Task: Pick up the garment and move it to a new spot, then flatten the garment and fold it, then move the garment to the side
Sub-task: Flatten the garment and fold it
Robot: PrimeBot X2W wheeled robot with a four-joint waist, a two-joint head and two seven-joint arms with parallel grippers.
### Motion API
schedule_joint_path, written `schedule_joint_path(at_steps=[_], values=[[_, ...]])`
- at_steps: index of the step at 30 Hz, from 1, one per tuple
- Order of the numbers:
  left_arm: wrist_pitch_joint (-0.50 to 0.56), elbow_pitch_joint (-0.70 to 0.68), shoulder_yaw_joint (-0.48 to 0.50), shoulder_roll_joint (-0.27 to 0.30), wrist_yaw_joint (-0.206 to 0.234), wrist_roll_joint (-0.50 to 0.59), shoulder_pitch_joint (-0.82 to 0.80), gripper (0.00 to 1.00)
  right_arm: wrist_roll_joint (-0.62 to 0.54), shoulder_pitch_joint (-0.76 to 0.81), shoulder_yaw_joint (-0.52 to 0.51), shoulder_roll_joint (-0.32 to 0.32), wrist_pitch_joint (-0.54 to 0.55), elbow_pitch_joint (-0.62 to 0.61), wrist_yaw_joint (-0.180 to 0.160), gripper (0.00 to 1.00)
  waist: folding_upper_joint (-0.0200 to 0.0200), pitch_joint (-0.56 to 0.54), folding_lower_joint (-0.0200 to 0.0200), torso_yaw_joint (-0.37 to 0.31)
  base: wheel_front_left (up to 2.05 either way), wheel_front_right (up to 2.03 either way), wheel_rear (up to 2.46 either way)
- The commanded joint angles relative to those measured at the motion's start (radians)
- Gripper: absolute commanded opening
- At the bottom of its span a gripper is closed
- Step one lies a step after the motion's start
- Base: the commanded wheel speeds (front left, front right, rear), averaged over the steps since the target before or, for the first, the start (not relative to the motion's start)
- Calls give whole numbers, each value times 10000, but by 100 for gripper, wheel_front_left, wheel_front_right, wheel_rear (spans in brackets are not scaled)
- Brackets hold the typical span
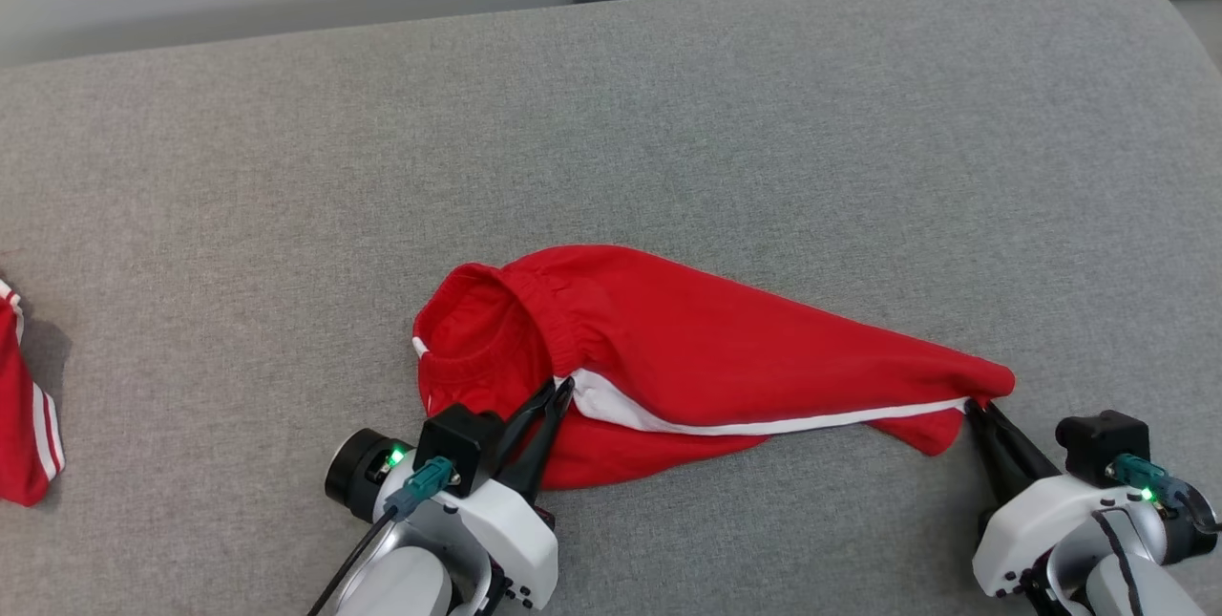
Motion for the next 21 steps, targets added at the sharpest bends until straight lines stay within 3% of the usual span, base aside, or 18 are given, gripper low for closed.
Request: schedule_joint_path(at_steps=[1,5,9,16,21], values=[[-71,-132,70,39,29,-119,47,0,228,360,18,-173,131,-19,-30,0,0,-72,-1,-27,0,0,0],[-105,-750,251,75,87,-419,308,0,1344,653,97,-465,354,-1220,-27,0,0,-289,-1,-95,0,0,0],[265,-2206,492,150,131,-964,794,0,3443,1608,225,-1330,1249,-4029,-18,0,0,-545,-1,-182,0,0,0],[1221,-5037,963,459,369,-1803,1712,0,6035,3491,-349,-2669,2692,-8199,-16,0,0,-711,-1,-219,0,0,0],[1593,-6367,1482,778,798,-2065,2226,0,6889,4747,-929,-3298,3419,-9277,-16,0,0,-713,-1,-264,0,0,0]])
